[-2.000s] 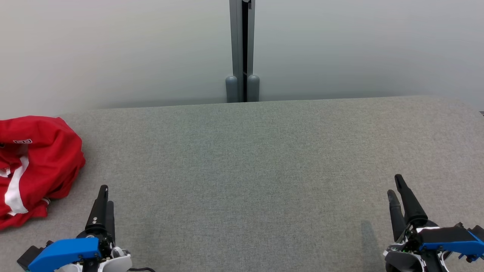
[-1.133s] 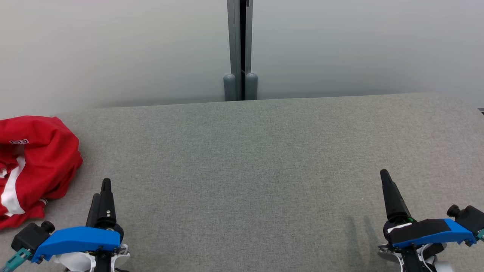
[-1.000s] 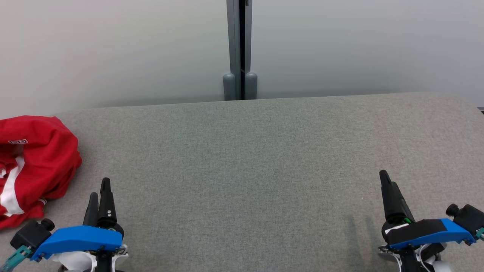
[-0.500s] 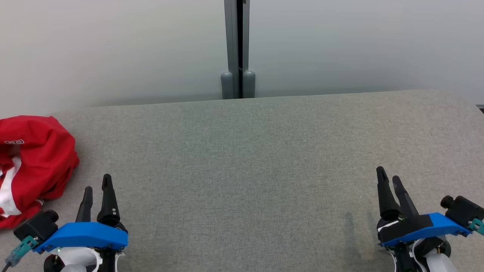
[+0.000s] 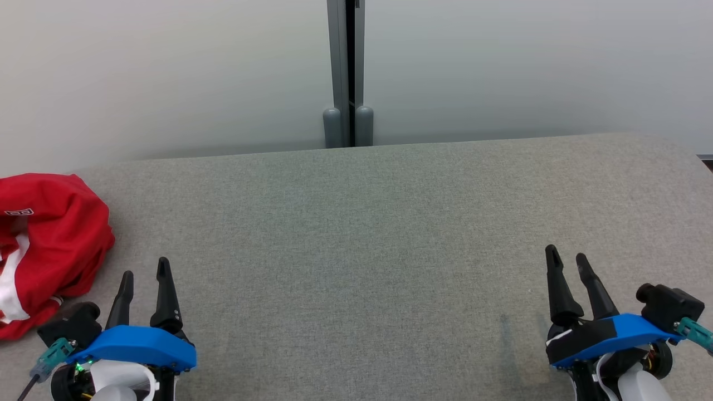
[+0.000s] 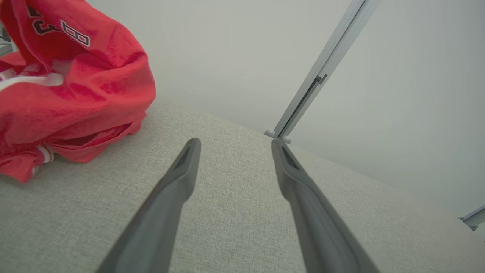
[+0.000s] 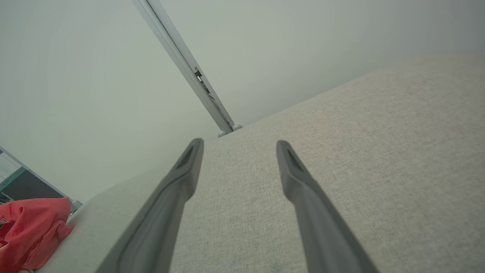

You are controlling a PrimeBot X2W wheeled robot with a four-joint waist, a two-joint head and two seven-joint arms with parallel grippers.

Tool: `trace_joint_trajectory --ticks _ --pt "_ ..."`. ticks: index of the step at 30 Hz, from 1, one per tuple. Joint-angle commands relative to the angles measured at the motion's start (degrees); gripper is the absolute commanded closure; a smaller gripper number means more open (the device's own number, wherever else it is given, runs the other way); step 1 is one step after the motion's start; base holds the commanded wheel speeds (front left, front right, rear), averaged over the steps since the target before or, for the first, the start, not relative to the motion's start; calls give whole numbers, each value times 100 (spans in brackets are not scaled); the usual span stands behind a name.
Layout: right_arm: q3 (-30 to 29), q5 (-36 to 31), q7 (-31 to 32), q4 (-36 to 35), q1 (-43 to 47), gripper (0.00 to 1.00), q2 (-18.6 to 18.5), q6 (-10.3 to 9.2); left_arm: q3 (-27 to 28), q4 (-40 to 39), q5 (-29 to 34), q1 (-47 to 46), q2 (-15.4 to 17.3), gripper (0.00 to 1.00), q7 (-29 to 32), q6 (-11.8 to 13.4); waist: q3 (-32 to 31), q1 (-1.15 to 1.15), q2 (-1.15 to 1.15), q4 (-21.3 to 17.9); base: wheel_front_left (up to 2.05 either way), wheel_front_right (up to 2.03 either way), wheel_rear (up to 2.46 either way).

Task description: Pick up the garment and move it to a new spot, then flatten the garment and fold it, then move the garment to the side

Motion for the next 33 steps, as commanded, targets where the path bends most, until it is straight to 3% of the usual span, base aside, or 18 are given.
trace_joint_trajectory --ticks 1,13,33 --pt "46 -240 -72 -17 -89 0 -44 15 -33 1 232 -43 60 0 -68 41 -1 0 0 -11 0 0 0" --pt "-65 -1193 -251 197 -105 0 -51 16 -208 373 1047 -119 144 0 -252 174 -33 0 0 27 0 0 0" --pt "-141 -2210 -505 535 -206 0 -60 18 -354 647 1959 -80 180 0 -501 249 -41 0 0 22 0 0 0"
